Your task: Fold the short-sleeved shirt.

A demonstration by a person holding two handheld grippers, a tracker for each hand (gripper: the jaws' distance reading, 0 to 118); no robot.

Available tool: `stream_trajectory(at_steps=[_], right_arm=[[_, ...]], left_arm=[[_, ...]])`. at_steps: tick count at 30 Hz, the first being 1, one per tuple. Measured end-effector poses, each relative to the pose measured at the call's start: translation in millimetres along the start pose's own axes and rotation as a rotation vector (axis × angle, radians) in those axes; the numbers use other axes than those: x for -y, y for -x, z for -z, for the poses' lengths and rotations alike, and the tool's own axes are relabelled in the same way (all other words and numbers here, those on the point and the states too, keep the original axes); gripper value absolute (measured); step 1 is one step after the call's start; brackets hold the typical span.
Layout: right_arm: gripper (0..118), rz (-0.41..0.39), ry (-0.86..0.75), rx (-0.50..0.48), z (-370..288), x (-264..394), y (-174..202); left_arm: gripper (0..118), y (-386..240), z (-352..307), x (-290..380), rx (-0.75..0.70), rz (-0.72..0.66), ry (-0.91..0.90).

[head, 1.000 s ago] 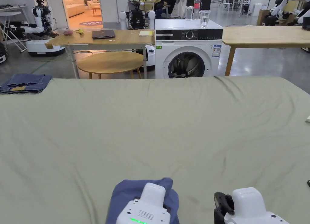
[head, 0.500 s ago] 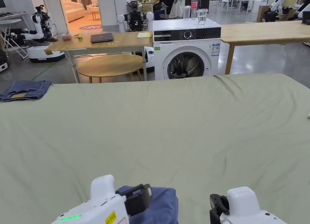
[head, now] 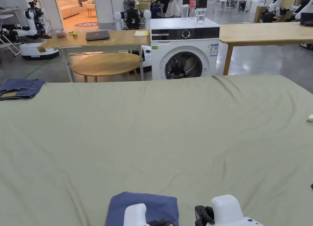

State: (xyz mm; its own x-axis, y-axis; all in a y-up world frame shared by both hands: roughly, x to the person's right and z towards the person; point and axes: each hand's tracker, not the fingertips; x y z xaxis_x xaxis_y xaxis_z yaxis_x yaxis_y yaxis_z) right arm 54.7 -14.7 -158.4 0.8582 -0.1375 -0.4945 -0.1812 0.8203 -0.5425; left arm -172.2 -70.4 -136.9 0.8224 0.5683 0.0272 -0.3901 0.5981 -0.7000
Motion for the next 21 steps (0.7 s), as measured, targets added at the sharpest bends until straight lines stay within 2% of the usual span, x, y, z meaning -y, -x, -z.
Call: stream_trajectory(at_steps=[3, 4, 5, 6, 7, 8, 10, 11, 14, 17, 19, 20, 21], right_arm=[[0, 0.01, 0.026, -0.081, 25.9, -3.5, 14.5], [0, 0.029, 0.033, -0.11, 34.0, -3.7, 17.3], [0, 0.061, 0.049, -0.147, 45.4, -3.4, 20.9], [0, 0.085, 0.065, -0.172, 55.5, -2.3, 22.8], [0, 0.102, 0.069, -0.199, 62.1, -0.4, 22.6], [0, 0.145, 0.081, -0.25, 70.4, 2.9, 19.8], [0, 0.256, 0.134, -0.355, 86.0, 12.1, 8.6], [0, 0.28, 0.163, -0.366, 92.8, 18.2, 3.0], [0, 0.232, 0.208, -0.233, 102.5, 32.4, -8.1], [0, 0.324, 0.185, -0.302, 99.3, 32.3, -19.4], [0, 0.28, 0.175, -0.281, 98.0, 29.5, -17.5], [0, 0.241, 0.169, -0.271, 97.2, 27.3, -15.9], [0, 0.222, 0.168, -0.267, 96.1, 25.1, -12.6]], left_arm=[[10, 17.5, -48.7, -16.3, -0.03, 0.014, -0.101], [18, 25.7, -60.8, -20.1, -0.03, -0.006, -0.129], [39, 39.2, -76.5, -24.9, -0.032, -0.037, -0.165], [85, 55.4, -90.9, -27.9, -0.039, -0.068, -0.184], [111, 67.2, -98.8, -29.4, -0.043, -0.093, -0.188], [118, 82.9, -103.7, -29.3, -0.047, -0.119, -0.18], [118, 113.4, -105.6, -26.0, -0.032, -0.207, -0.137], [118, 128.2, -104.6, -22.2, -0.005, -0.269, -0.129], [118, 155.1, -79.2, -10.1, 0.21, -0.453, -0.061], [118, 163.4, -35.1, 5.2, 0.386, -0.572, 0.003], [116, 156.9, -18.0, 7.3, 0.407, -0.598, -0.04], [102, 151.4, -15.2, 2.8, 0.409, -0.581, -0.073], [64, 147.0, -10.3, -1.2, 0.393, -0.589, -0.081]])
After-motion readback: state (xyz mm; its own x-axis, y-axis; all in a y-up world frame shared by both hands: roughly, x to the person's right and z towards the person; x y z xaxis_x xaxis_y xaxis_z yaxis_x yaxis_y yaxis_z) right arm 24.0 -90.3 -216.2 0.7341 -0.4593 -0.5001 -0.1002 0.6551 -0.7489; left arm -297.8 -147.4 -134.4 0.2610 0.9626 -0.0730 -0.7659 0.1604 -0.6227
